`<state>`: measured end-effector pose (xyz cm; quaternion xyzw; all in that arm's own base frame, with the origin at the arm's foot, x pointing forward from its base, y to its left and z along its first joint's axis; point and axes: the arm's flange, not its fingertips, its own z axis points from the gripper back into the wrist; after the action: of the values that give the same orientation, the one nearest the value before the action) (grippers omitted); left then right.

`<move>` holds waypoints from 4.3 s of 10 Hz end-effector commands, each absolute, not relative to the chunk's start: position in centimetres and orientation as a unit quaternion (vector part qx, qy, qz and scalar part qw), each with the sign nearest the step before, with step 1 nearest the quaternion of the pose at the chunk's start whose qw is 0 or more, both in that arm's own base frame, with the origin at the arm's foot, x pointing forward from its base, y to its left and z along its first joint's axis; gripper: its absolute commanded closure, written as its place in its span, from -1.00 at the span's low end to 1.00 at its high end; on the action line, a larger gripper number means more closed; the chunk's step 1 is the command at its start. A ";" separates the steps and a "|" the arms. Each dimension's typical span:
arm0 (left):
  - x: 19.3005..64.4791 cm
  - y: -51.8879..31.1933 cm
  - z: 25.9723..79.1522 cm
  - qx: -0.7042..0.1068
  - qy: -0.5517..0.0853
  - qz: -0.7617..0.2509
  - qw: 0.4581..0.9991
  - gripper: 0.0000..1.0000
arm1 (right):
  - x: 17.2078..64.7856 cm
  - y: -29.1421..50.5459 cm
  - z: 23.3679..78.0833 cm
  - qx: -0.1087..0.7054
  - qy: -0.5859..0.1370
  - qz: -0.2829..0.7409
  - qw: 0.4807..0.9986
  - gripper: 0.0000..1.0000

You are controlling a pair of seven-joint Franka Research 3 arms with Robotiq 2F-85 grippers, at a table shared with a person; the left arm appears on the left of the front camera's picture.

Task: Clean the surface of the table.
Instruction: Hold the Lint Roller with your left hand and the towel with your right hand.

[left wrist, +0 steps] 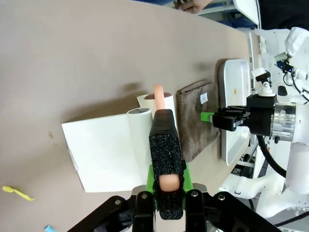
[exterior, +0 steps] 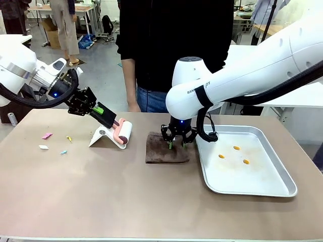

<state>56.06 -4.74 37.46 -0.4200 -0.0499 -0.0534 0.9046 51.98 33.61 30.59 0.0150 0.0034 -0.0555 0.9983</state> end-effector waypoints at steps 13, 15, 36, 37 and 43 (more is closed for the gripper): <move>55.0 -4.9 40.0 -0.497 -0.093 -0.064 0.861 1.00 | 51.5 29.0 34.5 0.175 0.011 -0.046 0.983 1.00; 54.5 -4.1 41.2 -0.539 -0.055 -0.073 0.837 0.90 | 50.6 25.2 37.5 0.319 0.030 -0.016 0.947 1.00; 42.0 22.8 44.5 -0.643 -0.116 0.019 0.757 0.90 | 33.8 -11.1 47.9 0.633 -0.165 -0.212 0.726 1.00; 42.0 22.8 44.5 -0.643 -0.116 0.019 0.757 0.90 | 33.8 -11.1 47.9 0.633 -0.165 -0.212 0.726 1.00; 42.0 22.8 44.5 -0.643 -0.116 0.019 0.757 0.90 | 33.8 -11.1 47.9 0.633 -0.165 -0.212 0.726 1.00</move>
<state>42.41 23.15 44.01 -0.6413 -0.1197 0.0136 0.7577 33.91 -11.06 47.73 0.6266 -0.1716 -0.2105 0.7305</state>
